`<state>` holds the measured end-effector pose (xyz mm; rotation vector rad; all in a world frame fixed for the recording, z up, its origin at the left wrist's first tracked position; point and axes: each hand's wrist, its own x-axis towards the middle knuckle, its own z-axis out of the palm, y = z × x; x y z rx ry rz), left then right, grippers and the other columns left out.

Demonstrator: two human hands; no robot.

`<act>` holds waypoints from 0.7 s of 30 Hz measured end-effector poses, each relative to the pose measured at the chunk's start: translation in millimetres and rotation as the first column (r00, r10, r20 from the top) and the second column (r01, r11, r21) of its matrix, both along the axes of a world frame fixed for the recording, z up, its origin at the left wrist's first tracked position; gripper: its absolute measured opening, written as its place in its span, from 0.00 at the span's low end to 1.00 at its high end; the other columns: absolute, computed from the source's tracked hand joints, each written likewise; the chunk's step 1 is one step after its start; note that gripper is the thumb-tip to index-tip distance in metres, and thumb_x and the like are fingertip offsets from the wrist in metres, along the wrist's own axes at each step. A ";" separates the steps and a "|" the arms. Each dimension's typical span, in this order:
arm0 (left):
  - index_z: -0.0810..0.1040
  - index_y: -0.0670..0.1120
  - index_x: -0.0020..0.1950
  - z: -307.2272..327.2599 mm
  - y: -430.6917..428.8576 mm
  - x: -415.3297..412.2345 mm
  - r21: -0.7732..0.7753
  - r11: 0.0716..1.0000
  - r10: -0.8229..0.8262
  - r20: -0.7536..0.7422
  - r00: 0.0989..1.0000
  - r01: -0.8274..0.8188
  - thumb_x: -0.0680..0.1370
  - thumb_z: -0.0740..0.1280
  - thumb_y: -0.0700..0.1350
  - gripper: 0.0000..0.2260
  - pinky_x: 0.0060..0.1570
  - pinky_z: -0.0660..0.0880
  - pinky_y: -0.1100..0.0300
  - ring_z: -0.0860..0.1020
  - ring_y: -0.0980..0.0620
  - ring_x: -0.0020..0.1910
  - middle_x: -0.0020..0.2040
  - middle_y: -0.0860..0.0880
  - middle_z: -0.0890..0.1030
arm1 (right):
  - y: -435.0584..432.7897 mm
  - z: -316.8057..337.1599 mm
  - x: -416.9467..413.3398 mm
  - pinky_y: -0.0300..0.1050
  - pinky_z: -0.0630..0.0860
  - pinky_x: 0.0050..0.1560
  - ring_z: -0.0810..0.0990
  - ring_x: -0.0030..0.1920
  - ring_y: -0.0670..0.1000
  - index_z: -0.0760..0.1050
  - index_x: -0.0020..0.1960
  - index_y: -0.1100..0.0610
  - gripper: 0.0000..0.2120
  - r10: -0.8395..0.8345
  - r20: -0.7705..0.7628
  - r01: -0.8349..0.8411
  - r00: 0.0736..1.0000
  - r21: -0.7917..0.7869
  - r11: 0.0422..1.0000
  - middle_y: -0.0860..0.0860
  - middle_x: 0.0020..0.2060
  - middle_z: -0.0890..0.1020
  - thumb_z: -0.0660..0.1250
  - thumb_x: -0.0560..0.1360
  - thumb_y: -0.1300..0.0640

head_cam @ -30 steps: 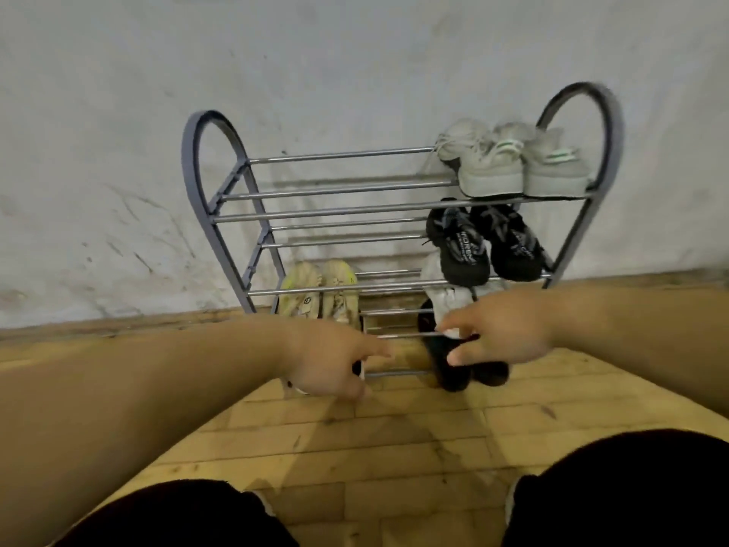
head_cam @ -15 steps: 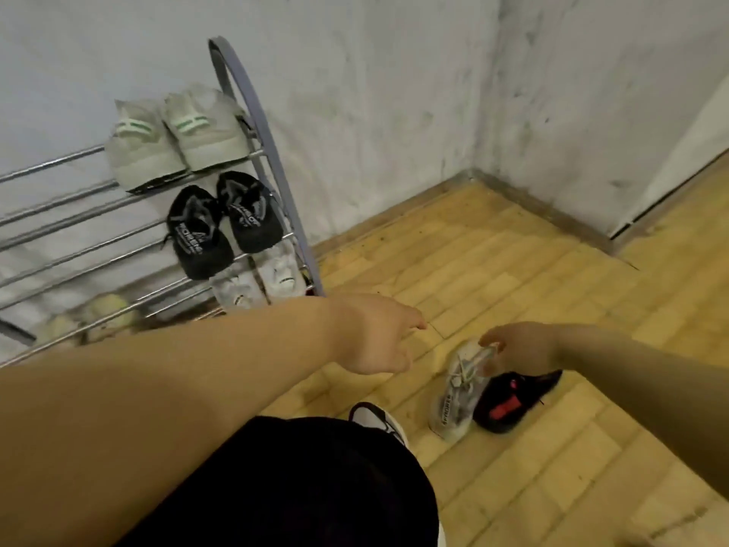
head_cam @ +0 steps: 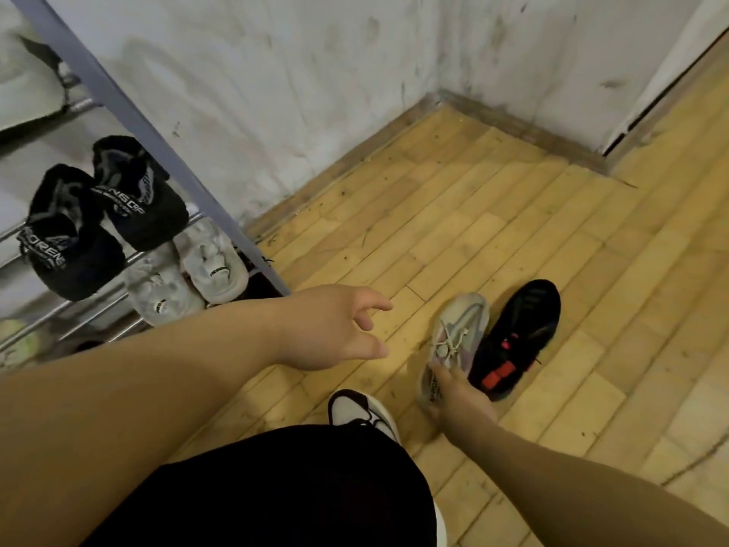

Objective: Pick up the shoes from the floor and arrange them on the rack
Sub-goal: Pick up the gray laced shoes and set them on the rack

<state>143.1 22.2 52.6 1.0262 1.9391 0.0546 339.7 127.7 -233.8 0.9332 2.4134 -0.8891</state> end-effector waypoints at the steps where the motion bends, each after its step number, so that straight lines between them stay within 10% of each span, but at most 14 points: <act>1: 0.64 0.63 0.79 -0.7 0.8 2.2 -0.003 1.000 0.008 0.017 1.000 -0.008 0.78 0.71 0.59 0.31 0.64 0.72 0.59 0.76 0.56 0.64 0.67 0.57 0.76 | 0.8 4.8 3.9 0.49 0.82 0.45 0.83 0.54 0.55 0.48 0.82 0.40 0.37 -0.016 -0.037 0.015 0.999 -0.009 1.000 0.50 0.75 0.69 0.65 0.81 0.49; 10: 0.53 0.73 0.79 -0.4 4.5 50.4 -0.029 0.942 0.331 0.229 0.916 -0.333 0.80 0.68 0.61 0.32 0.66 0.77 0.45 0.78 0.45 0.67 0.75 0.55 0.67 | -6.6 163.9 66.1 0.38 0.78 0.42 0.80 0.41 0.36 0.41 0.79 0.30 0.45 -0.082 -0.577 0.097 0.813 -0.004 0.995 0.41 0.55 0.81 0.70 0.76 0.37; 14: 0.67 0.70 0.76 -6.5 8.2 88.0 -0.086 0.924 0.376 0.376 0.847 -0.372 0.83 0.68 0.50 0.25 0.60 0.81 0.40 0.82 0.42 0.64 0.75 0.46 0.75 | -20.1 197.9 88.1 0.23 0.68 0.40 0.72 0.39 0.23 0.49 0.82 0.40 0.42 0.077 -0.752 -0.013 0.655 0.090 0.996 0.39 0.52 0.81 0.70 0.76 0.40; 21: 0.72 0.64 0.74 -10.9 9.1 115.6 -0.041 0.931 0.360 0.263 0.895 -0.362 0.84 0.65 0.40 0.24 0.41 0.85 0.52 0.87 0.50 0.47 0.56 0.52 0.83 | -10.9 164.1 145.4 0.36 0.79 0.50 0.81 0.51 0.42 0.55 0.80 0.38 0.44 -0.192 -0.794 0.252 0.577 -0.051 0.966 0.42 0.65 0.71 0.76 0.73 0.41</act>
